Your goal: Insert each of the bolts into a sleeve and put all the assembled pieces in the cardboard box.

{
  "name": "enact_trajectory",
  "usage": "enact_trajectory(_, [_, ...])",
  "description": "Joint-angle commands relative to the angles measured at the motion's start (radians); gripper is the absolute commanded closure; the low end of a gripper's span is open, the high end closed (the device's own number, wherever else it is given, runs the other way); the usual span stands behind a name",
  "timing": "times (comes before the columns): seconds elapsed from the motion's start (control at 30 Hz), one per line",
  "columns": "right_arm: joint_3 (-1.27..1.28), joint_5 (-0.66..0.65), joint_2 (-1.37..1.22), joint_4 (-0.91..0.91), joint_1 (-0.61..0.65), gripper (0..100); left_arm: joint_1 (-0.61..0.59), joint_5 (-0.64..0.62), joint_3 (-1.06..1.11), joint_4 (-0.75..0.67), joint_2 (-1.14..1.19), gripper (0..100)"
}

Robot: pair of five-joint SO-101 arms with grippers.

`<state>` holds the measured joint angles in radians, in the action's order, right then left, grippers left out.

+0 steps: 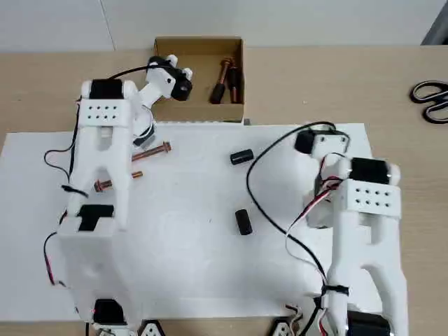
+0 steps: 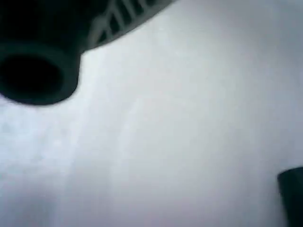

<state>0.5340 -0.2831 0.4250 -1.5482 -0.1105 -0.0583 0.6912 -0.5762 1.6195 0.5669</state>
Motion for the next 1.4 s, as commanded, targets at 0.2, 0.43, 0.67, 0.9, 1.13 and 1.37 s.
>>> enact_trajectory(0.2, [-0.005, -0.031, 0.036, 0.008, -0.097, 99.5, 0.008, 0.15, -0.272, 0.103, 0.189, 91])
enact_trajectory(0.43, [-0.005, -0.029, 0.036, 0.008, -0.116, 99.5, 0.021, 0.157, -0.375, 0.129, 0.269, 87])
enact_trajectory(0.67, [-0.005, -0.028, 0.036, 0.007, -0.116, 99.5, 0.06, 0.158, -0.384, 0.126, 0.338, 87])
enact_trajectory(0.9, [-0.005, -0.028, 0.036, 0.007, -0.116, 99.5, 0.068, 0.172, -0.384, 0.083, 0.381, 87])
enact_trajectory(1.13, [-0.005, -0.028, 0.036, 0.007, -0.116, 99.5, 0.061, 0.196, -0.384, 0.081, 0.422, 94])
enact_trajectory(1.37, [-0.005, -0.028, 0.036, -0.013, -0.116, 99.5, 0.046, 0.201, -0.386, 0.075, 0.457, 99])
